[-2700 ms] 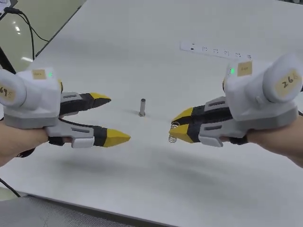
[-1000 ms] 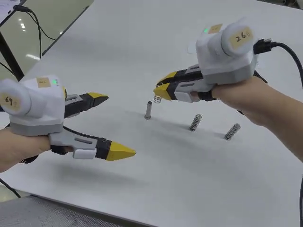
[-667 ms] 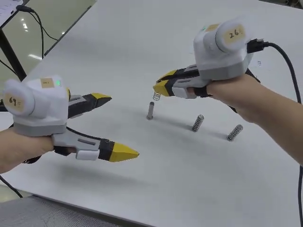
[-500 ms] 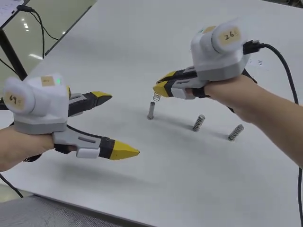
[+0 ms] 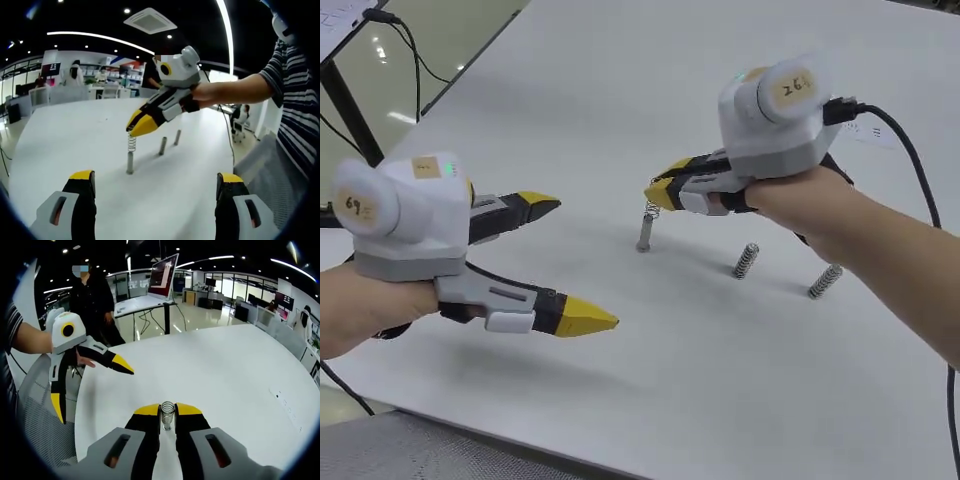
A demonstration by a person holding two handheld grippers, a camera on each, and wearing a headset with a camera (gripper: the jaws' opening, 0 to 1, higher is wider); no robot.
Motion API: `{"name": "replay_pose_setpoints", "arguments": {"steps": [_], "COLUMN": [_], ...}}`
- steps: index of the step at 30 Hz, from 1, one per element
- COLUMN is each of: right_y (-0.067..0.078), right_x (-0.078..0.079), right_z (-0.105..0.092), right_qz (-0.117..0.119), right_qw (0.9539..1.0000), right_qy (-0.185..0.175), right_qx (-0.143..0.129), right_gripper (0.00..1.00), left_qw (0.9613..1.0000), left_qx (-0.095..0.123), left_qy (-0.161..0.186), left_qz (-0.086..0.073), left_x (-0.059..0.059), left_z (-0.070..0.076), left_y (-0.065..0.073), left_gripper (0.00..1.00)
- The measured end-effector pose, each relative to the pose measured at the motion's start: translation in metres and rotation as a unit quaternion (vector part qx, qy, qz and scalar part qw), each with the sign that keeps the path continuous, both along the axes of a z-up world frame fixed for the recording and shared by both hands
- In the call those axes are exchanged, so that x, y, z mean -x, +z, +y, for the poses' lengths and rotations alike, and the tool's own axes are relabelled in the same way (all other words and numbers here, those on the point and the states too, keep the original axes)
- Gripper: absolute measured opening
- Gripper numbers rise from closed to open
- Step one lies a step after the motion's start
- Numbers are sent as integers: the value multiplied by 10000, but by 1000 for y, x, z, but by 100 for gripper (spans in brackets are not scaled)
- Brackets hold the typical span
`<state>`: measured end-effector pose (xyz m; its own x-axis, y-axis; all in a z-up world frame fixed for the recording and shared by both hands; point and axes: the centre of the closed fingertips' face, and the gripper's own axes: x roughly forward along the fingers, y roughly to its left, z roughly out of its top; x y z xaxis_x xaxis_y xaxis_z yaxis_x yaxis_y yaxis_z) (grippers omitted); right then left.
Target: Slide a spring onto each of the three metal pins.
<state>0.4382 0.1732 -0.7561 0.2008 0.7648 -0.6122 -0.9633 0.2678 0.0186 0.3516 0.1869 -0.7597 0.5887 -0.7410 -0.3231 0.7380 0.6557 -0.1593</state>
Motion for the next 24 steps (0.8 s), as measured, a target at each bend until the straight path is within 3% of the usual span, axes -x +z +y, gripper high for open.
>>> {"name": "replay_pose_setpoints", "arguments": {"steps": [14,24], "right_y": [-9,-40], "right_x": [3,14], "right_z": [1,3], "right_qz": [-42,-86], "right_qw": [9999,9985], "right_qy": [37,178], "right_qx": [94,511], "right_gripper": [8,8], "left_qw": [10000,10000], "left_qx": [5,-57], "left_qy": [35,4], "left_qz": [9,53], "left_x": [0,1], "left_z": [1,2], "left_y": [0,-4], "left_gripper": [97,96]}}
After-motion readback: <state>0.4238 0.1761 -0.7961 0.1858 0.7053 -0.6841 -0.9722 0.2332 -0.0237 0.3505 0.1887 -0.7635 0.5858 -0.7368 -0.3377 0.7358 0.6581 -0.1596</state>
